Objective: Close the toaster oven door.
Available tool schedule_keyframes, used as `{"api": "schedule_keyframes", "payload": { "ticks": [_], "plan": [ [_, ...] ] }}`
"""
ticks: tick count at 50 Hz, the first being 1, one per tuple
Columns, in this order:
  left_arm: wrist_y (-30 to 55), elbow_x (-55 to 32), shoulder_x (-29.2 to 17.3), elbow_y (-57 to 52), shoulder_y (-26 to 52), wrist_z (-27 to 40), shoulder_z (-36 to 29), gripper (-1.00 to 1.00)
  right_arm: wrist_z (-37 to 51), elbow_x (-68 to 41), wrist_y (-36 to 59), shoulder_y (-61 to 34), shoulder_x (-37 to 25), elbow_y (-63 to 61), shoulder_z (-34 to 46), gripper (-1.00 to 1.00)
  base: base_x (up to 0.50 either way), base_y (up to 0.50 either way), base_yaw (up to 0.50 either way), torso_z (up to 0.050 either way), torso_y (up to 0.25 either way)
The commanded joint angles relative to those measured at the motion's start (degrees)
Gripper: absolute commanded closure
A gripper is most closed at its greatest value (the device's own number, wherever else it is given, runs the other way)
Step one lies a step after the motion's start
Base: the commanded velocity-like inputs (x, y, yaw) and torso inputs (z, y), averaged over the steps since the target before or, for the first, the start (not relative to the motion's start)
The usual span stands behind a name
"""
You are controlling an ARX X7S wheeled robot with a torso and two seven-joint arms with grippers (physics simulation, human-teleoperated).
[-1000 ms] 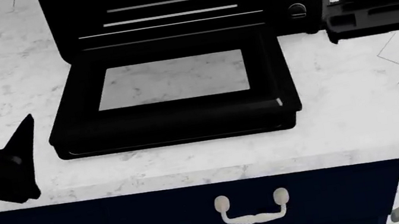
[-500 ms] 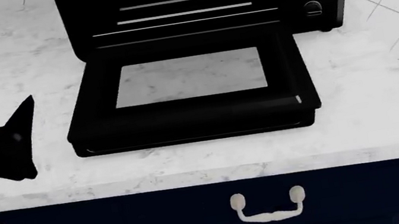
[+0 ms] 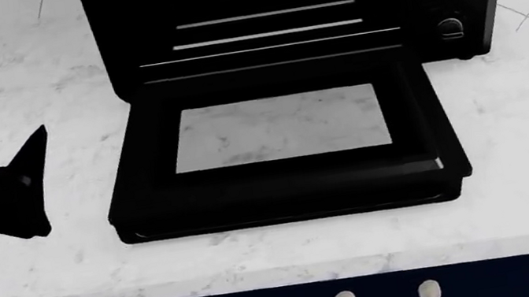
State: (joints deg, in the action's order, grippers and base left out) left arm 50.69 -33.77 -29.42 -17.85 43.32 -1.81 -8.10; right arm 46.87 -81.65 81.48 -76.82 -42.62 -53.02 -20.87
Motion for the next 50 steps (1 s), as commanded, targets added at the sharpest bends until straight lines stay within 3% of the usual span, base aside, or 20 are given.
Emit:
{"api": "schedule_keyframes", "payload": {
  "ticks": [1,39,45,50],
  "plan": [
    [-0.3,0.0,-0.3,-0.1,0.0,0.0,0.0,-1.0,1.4,-1.7,-0.9,-0.4,-0.9,0.3,0.9,-1.0,0.36,0.0,0.0,0.0,0.0],
    [-0.7,-0.2,-0.6,-0.2,-0.7,0.4,-0.5,-1.0,1.4,-0.8,-4.3,2.6,-2.4,-0.2,1.5,-1.0,0.32,0.0,0.0,0.0,0.0],
    [-2.6,1.7,-2.4,-0.7,-0.3,-1.2,-2.4,-1.0,1.7,-1.1,-4.6,2.2,-2.6,-0.2,2.1,-1.0,0.0,0.0,0.0,0.0,0.0],
    [-5.7,4.9,-6.6,-2.4,-0.4,-4.6,-5.8,-1.0,0.9,0.1,-5.2,3.3,-2.5,-0.5,2.0,-1.0,0.0,0.0,0.0,0.0,0.0]
  ]
}}
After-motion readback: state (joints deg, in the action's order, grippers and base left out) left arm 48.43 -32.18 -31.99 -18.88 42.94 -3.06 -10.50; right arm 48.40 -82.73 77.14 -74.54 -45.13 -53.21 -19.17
